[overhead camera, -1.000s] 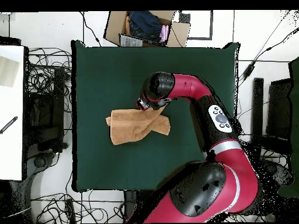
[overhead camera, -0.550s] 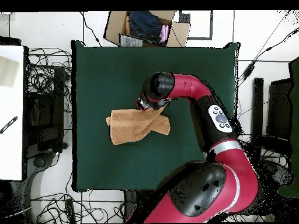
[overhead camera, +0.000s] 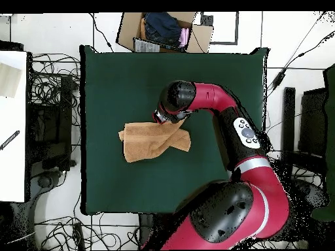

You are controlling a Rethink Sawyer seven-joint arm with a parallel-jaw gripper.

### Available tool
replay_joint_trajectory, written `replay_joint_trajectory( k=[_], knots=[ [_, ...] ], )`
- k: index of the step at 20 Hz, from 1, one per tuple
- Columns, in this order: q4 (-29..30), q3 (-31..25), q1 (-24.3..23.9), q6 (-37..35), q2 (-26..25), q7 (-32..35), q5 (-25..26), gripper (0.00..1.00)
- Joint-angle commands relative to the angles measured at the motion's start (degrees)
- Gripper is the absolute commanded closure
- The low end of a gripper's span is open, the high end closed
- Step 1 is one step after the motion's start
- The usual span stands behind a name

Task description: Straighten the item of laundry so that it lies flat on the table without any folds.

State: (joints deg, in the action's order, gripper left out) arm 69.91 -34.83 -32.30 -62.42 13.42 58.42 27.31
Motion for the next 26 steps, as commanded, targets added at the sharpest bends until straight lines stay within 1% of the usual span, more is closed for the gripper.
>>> replay_joint_trajectory(
  k=[1, 9, 20, 26],
  knots=[
    [2.73, 3.36, -0.26, 0.98, 0.12, 2.59, 0.58, 0.00],
    [2.99, 3.39, -0.31, 1.81, 0.51, 2.75, 0.86, 0.00],
    [2.39, 3.64, 0.25, 0.39, 1.62, 3.00, 0.84, 0.00],
    [3.12, 3.06, -0.38, 2.62, 1.60, 2.63, 0.95, 0.00]
  ],
)
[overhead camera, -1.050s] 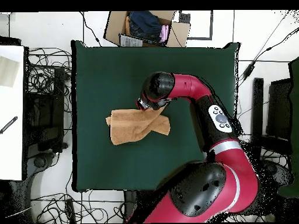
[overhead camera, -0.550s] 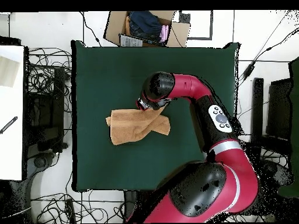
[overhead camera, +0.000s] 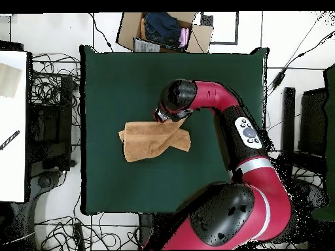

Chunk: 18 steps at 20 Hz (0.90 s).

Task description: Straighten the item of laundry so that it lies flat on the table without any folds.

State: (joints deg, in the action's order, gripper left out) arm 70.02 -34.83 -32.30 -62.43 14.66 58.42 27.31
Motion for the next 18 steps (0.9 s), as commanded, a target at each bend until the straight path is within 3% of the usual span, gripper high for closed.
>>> replay_joint_trajectory(
  k=[1, 9, 18],
  knots=[
    [3.13, 3.01, -0.47, 2.94, 0.33, 2.56, 1.00, 0.00],
    [5.07, 2.09, -1.86, 9.22, -0.57, 2.28, 1.90, 0.00],
    [2.38, 2.48, -0.30, 9.44, -2.78, 2.30, 1.43, 0.00]
  ],
)
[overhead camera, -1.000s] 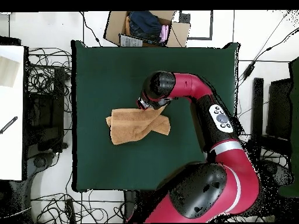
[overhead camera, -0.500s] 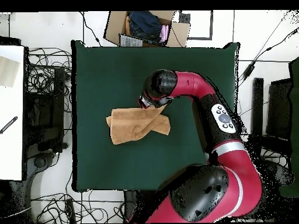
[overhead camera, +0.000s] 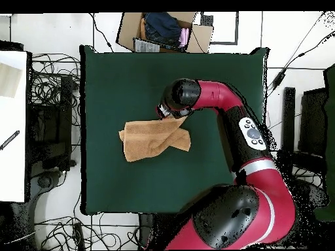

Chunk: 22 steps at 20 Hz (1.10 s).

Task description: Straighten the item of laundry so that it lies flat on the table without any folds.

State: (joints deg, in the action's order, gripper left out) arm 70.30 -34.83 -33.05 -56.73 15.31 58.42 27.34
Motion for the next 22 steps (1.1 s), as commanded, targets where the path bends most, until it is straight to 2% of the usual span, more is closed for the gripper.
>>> replay_joint_trajectory(
  k=[1, 22],
  knots=[
    [2.02, 2.51, 0.54, 3.70, -3.47, 2.31, 1.33, 0.00],
    [3.00, 2.69, 0.44, -0.46, -1.61, 2.79, -0.36, 0.00]
  ],
)
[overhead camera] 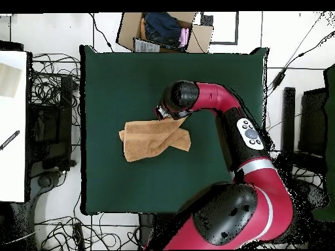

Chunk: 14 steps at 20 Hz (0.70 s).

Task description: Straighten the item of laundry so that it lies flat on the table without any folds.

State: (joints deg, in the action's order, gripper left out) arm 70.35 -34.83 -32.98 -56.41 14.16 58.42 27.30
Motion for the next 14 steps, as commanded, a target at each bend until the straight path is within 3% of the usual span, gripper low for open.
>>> replay_joint_trajectory(
  k=[1, 14],
  knots=[
    [3.15, 2.69, 0.35, -0.85, -0.24, 2.85, -0.38, 0.00],
    [5.71, 2.58, 0.11, -2.16, 3.33, 3.27, -1.18, 0.00]
  ],
)
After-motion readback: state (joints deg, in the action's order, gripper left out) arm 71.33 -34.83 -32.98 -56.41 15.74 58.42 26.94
